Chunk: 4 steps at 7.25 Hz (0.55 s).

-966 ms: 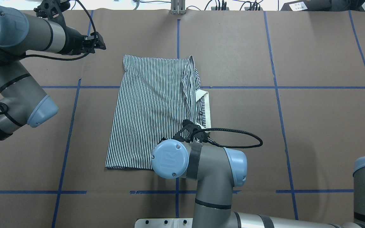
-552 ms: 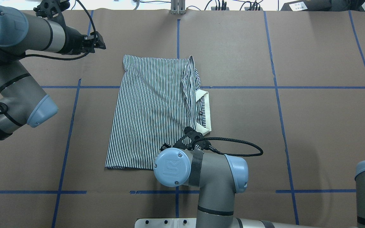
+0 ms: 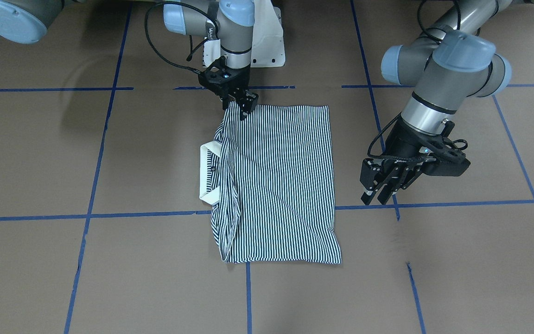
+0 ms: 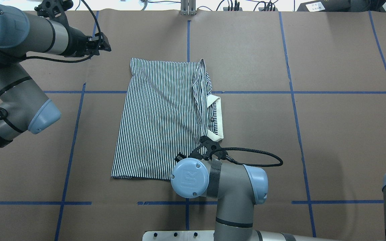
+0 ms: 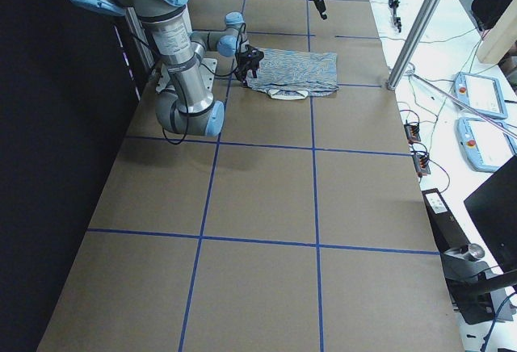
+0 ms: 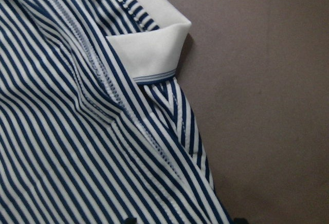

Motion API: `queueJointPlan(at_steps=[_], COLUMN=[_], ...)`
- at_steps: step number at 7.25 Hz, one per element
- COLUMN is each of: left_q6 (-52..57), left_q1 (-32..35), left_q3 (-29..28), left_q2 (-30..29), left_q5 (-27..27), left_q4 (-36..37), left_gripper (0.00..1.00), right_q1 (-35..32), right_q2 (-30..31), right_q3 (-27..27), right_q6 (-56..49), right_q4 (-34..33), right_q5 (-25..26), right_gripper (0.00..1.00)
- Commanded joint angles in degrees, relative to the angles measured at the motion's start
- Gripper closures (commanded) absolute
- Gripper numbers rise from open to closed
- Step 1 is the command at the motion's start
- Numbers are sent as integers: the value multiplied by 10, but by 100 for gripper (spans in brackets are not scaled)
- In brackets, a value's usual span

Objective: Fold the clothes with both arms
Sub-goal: 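Move the right gripper to the shirt's edge nearest the robot beside the collar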

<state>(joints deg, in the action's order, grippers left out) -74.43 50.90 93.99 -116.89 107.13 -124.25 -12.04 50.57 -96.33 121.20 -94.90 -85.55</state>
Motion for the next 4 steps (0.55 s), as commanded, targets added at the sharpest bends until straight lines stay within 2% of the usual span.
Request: queueJointPlan(at_steps=[1,2,3,4], left_q6=[0,0,0,0], left_q1=[0,0,0,0], left_q3=[0,1,1,1], left_q2=[0,0,0,0], left_q5=[0,-1,-1,-1], left_q4=[1,5,5,5], left_gripper=[51,51,51,51], right_q1=[5,5,5,5], right_q2=[6,5,2,1], right_q3=[0,0,-1,-1], right_q6=[0,0,-1,-6], right_q4=[1,1,0,1], right_q5=[0,0,0,-3], right_gripper=[47,55,80,100])
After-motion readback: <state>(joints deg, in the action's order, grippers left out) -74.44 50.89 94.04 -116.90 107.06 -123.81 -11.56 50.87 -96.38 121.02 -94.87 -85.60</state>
